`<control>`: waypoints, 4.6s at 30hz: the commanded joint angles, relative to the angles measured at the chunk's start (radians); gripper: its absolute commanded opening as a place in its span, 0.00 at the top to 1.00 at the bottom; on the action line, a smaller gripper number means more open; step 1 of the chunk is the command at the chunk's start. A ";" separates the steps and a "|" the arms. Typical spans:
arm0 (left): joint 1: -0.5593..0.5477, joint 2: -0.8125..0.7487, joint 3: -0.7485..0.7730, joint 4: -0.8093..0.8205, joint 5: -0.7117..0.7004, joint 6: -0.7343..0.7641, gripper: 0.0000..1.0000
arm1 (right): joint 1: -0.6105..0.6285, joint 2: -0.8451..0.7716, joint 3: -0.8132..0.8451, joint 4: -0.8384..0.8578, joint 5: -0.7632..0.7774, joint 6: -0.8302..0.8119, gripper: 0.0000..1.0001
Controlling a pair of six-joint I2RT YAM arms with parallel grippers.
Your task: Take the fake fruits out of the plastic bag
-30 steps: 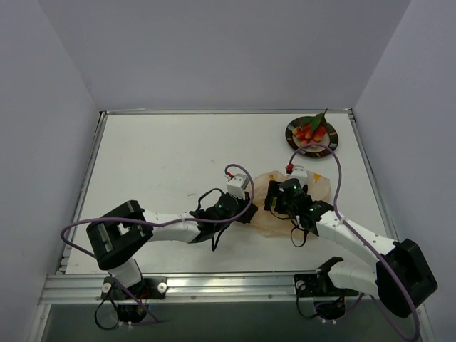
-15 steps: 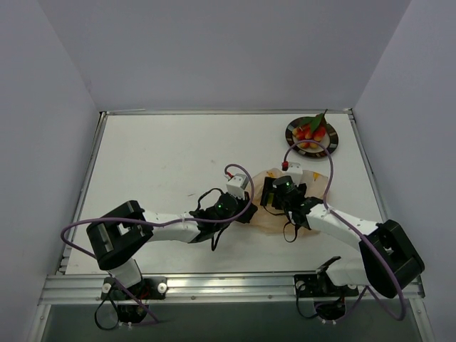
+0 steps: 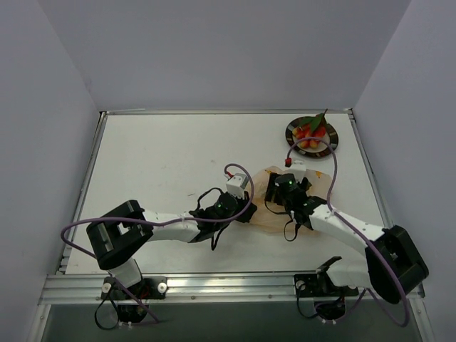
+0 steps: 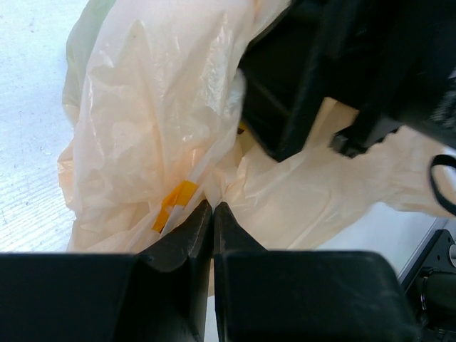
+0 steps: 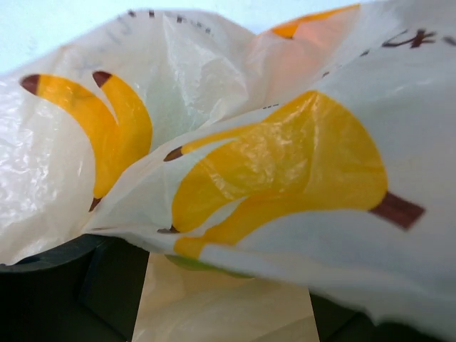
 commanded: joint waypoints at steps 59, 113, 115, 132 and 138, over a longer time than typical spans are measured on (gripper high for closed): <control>0.034 -0.022 0.017 0.051 0.062 0.053 0.98 | -0.773 0.682 0.743 0.282 -0.196 0.263 0.58; 0.011 -0.057 -0.009 0.081 0.045 0.045 0.98 | -0.022 -0.010 0.179 -0.129 0.129 0.065 0.80; 0.013 -0.054 -0.009 0.077 0.043 0.045 0.98 | -0.059 0.048 0.197 -0.120 0.138 0.024 0.76; 0.019 -0.048 -0.003 0.058 0.023 0.065 0.98 | -0.205 0.299 0.371 -0.083 -0.082 -0.229 0.20; 0.022 -0.048 -0.003 0.057 0.028 0.064 0.97 | -0.204 0.270 0.290 -0.074 -0.178 -0.156 0.11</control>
